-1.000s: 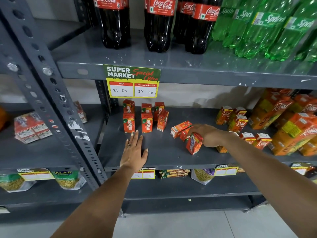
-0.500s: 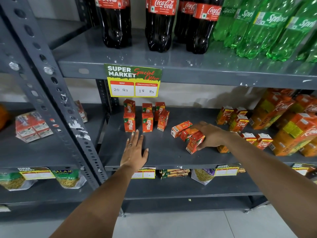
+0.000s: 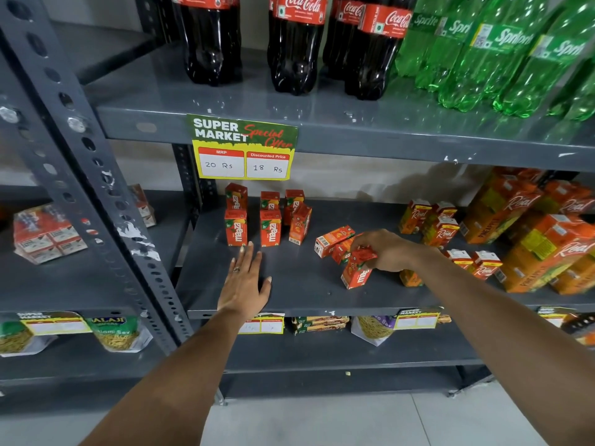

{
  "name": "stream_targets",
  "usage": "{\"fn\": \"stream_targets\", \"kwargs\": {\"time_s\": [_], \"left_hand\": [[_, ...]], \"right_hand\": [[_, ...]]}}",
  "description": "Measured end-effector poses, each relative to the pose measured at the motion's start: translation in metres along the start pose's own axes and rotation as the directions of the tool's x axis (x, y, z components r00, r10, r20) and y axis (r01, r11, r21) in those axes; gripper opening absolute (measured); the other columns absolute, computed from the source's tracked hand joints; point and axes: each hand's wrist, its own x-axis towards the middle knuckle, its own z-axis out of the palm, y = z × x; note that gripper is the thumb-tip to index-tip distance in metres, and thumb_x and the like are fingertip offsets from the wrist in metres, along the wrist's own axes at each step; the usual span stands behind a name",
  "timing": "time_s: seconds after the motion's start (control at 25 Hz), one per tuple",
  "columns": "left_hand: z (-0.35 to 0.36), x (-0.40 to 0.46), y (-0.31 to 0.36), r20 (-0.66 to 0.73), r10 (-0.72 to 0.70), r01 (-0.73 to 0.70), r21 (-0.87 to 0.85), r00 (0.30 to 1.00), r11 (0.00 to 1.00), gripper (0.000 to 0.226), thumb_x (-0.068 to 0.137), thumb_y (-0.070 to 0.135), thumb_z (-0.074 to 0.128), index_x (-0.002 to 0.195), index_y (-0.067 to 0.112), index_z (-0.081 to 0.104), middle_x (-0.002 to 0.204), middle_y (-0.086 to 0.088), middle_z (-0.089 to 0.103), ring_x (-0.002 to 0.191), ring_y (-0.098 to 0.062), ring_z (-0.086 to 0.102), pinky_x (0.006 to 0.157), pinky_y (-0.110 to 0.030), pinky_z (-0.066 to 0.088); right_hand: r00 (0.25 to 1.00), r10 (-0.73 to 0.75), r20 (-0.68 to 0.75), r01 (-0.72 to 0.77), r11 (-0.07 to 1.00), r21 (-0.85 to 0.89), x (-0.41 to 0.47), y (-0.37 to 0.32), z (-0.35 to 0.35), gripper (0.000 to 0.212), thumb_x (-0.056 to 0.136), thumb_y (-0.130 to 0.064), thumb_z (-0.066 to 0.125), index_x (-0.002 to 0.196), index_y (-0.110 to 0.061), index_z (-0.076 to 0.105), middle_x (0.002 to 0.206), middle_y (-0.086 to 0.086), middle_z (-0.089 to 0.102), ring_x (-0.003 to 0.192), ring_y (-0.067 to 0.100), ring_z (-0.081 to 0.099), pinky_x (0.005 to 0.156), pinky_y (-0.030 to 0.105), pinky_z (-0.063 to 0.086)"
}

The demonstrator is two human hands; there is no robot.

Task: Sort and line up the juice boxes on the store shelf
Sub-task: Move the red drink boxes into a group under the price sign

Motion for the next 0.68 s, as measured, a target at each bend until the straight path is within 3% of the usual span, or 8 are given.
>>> {"fn": "stream_targets", "kwargs": {"time_s": [0.12,0.24,0.36,0.56,0.68], "left_hand": [[0.0,0.001,-0.001,0.002,0.001,-0.001,0.003,1.0,1.0,0.069,0.097,0.046,0.034,0.153,0.014,0.009,0.16,-0.004,-0.015,0.144,-0.015,-0.021,0.117,-0.034,-0.01],[0.001,0.001,-0.001,0.003,0.0,0.0,0.004,1.0,1.0,0.07,0.097,0.046,0.034,0.153,0.013,0.01,0.161,-0.004,-0.014,0.144,-0.014,-0.02,0.117,-0.034,-0.009],[0.001,0.001,-0.002,0.0,0.0,0.0,0.0,1.0,1.0,0.069,0.097,0.046,0.034,0.152,0.012,0.012,0.16,-0.004,-0.013,0.144,-0.014,-0.019,0.118,-0.035,-0.008],[0.001,0.002,-0.001,0.001,-0.014,0.014,-0.02,1.0,1.0,0.068,0.097,0.045,0.036,0.153,0.012,0.013,0.161,-0.005,-0.01,0.146,-0.016,-0.015,0.119,-0.035,-0.005],[0.001,0.001,0.0,-0.004,-0.012,0.012,-0.019,1.0,1.0,0.069,0.097,0.045,0.036,0.153,0.012,0.013,0.162,-0.004,-0.008,0.147,-0.016,-0.014,0.119,-0.034,-0.005]], "right_hand": [[0.998,0.008,0.069,-0.019,0.987,0.16,-0.001,0.006,-0.012,0.064,0.075,-0.008,0.081,0.13,-0.029,0.057,0.133,-0.002,0.053,0.122,0.02,0.052,0.099,0.04,0.049],[0.998,0.006,-0.056,0.009,0.966,0.259,0.004,0.018,-0.026,0.05,0.075,-0.002,0.078,0.118,-0.024,0.064,0.12,-0.002,0.062,0.116,0.017,0.057,0.092,0.029,0.051],[0.985,0.027,-0.169,0.0,0.988,0.157,0.017,0.032,-0.029,0.045,0.079,0.001,0.074,0.12,-0.015,0.065,0.126,0.006,0.063,0.117,0.021,0.057,0.089,0.024,0.046],[0.986,0.103,-0.133,-0.099,0.994,0.042,0.04,0.051,-0.009,0.055,0.081,0.005,0.069,0.131,-0.014,0.057,0.142,0.009,0.05,0.134,0.027,0.044,0.106,0.035,0.04],[0.989,0.091,-0.119,-0.086,0.995,0.047,0.043,0.056,0.002,0.057,0.079,-0.004,0.076,0.131,-0.016,0.057,0.14,0.008,0.053,0.132,0.028,0.046,0.104,0.035,0.042]]}}
